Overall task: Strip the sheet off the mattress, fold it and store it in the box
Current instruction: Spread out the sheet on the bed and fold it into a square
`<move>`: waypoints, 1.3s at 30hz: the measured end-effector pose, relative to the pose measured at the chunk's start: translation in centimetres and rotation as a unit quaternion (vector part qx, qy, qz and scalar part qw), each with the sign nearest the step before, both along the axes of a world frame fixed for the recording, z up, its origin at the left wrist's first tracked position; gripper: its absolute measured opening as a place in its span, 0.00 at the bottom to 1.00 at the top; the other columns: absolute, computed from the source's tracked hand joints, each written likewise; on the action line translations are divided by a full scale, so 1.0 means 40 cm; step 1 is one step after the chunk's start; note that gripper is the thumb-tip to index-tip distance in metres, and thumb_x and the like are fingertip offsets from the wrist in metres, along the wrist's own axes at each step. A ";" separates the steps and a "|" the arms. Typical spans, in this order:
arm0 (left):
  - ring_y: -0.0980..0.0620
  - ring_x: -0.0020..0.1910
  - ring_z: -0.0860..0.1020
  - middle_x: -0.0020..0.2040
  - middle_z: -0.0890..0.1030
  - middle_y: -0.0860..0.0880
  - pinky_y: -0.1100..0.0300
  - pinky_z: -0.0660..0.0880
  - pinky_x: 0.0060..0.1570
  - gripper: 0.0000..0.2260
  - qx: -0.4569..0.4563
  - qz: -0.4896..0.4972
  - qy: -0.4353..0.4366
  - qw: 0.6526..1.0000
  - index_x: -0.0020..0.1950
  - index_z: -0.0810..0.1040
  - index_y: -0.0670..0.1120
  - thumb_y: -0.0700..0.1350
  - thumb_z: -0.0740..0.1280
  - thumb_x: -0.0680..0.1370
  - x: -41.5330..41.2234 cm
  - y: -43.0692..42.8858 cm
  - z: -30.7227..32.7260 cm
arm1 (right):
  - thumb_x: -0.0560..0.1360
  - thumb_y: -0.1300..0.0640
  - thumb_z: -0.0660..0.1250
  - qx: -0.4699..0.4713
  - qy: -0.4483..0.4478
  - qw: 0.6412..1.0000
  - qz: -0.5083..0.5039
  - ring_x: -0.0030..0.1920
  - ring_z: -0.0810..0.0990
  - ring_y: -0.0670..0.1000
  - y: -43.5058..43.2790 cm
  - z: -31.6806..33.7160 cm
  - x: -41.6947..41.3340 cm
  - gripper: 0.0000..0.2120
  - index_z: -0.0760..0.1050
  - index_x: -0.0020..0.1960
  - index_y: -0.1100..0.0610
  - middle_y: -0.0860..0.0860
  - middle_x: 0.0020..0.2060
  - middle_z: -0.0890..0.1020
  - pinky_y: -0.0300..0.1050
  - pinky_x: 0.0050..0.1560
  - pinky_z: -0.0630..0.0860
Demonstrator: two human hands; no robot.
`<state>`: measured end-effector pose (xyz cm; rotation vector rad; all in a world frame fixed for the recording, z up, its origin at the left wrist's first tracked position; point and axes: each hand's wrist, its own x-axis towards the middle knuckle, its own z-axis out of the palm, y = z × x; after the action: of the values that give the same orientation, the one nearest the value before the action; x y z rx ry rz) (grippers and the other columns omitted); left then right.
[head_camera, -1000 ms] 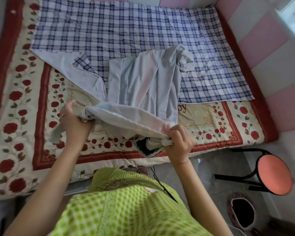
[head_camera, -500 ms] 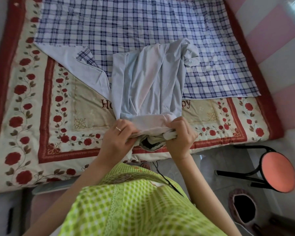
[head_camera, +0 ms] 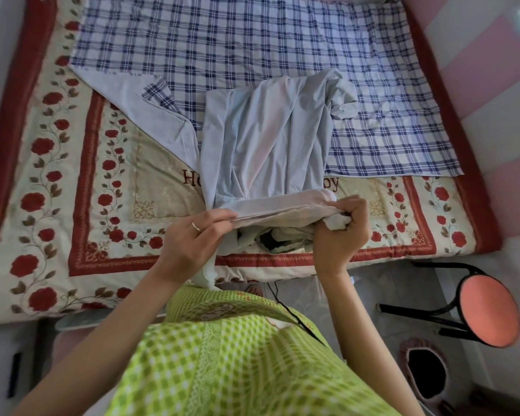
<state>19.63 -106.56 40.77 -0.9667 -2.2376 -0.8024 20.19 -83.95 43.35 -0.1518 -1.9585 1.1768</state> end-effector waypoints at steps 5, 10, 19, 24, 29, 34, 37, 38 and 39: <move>0.51 0.45 0.79 0.56 0.81 0.43 0.63 0.75 0.43 0.12 -0.018 0.005 0.016 1.000 0.56 0.81 0.40 0.32 0.70 0.74 0.010 0.006 0.012 | 0.66 0.69 0.58 -0.025 -0.012 1.000 0.008 0.31 0.64 0.39 0.006 -0.004 0.012 0.11 0.64 0.37 0.52 0.35 0.32 0.70 0.34 0.31 0.62; 0.49 0.49 0.82 0.56 0.81 0.42 0.61 0.76 0.52 0.10 -0.030 -0.013 -0.062 0.998 0.57 0.81 0.38 0.33 0.66 0.77 0.014 0.017 0.011 | 0.66 0.65 0.59 -0.036 -0.058 0.998 -0.005 0.29 0.65 0.41 0.006 0.016 0.014 0.14 0.62 0.36 0.46 0.37 0.30 0.71 0.38 0.28 0.65; 0.57 0.47 0.80 0.49 0.83 0.46 0.61 0.78 0.51 0.11 0.090 -0.009 -0.317 0.944 0.50 0.83 0.39 0.45 0.70 0.73 0.038 0.009 0.012 | 0.65 0.67 0.69 0.222 -0.226 0.945 0.082 0.27 0.71 0.51 0.077 0.076 -0.004 0.07 0.72 0.38 0.58 0.49 0.27 0.75 0.44 0.24 0.66; 0.65 0.46 0.79 0.47 0.80 0.59 0.69 0.76 0.48 0.07 0.159 0.048 -0.292 0.942 0.48 0.83 0.39 0.36 0.71 0.71 0.052 0.016 0.046 | 0.65 0.68 0.69 0.253 -0.238 0.935 0.072 0.27 0.68 0.49 0.079 0.090 -0.008 0.08 0.73 0.39 0.58 0.46 0.27 0.72 0.39 0.26 0.60; 0.59 0.43 0.79 0.45 0.81 0.49 0.70 0.76 0.46 0.05 0.145 0.072 -0.255 0.953 0.46 0.83 0.37 0.32 0.71 0.71 0.061 0.024 0.068 | 0.66 0.67 0.69 0.237 -0.240 0.940 0.044 0.28 0.71 0.51 0.072 0.085 -0.018 0.08 0.73 0.39 0.57 0.49 0.28 0.75 0.43 0.26 0.64; 0.70 0.48 0.77 0.49 0.77 0.61 0.73 0.74 0.51 0.10 0.120 0.054 -0.308 0.942 0.52 0.82 0.37 0.38 0.69 0.73 0.047 0.019 0.079 | 0.65 0.67 0.69 0.234 -0.255 0.936 0.066 0.28 0.71 0.51 0.083 0.095 -0.023 0.07 0.74 0.40 0.58 0.49 0.28 0.75 0.41 0.27 0.63; 0.69 0.46 0.78 0.48 0.77 0.62 0.72 0.75 0.49 0.08 0.113 0.061 -0.309 0.942 0.50 0.83 0.38 0.34 0.71 0.71 0.047 0.015 0.078 | 0.65 0.67 0.69 0.245 -0.268 0.927 0.096 0.28 0.69 0.46 0.093 0.106 -0.025 0.08 0.74 0.41 0.58 0.43 0.28 0.71 0.38 0.27 0.61; 0.68 0.46 0.78 0.47 0.78 0.61 0.72 0.75 0.49 0.08 0.113 0.066 -0.304 0.944 0.49 0.83 0.39 0.33 0.72 0.71 0.048 0.014 0.078 | 0.65 0.67 0.69 0.244 -0.274 0.924 0.104 0.28 0.68 0.45 0.095 0.109 -0.025 0.08 0.74 0.41 0.58 0.41 0.28 0.70 0.38 0.27 0.61; 0.67 0.45 0.78 0.45 0.79 0.59 0.71 0.75 0.48 0.08 0.113 0.072 -0.300 0.945 0.48 0.84 0.39 0.32 0.72 0.70 0.049 0.013 0.079 | 0.65 0.67 0.70 0.242 -0.276 0.924 0.108 0.28 0.69 0.45 0.096 0.111 -0.027 0.08 0.74 0.41 0.58 0.41 0.28 0.70 0.38 0.27 0.61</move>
<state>21.58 -106.06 43.94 -0.4757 -2.5931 -1.3922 19.13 -80.10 47.79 -0.0019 -2.7705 0.7888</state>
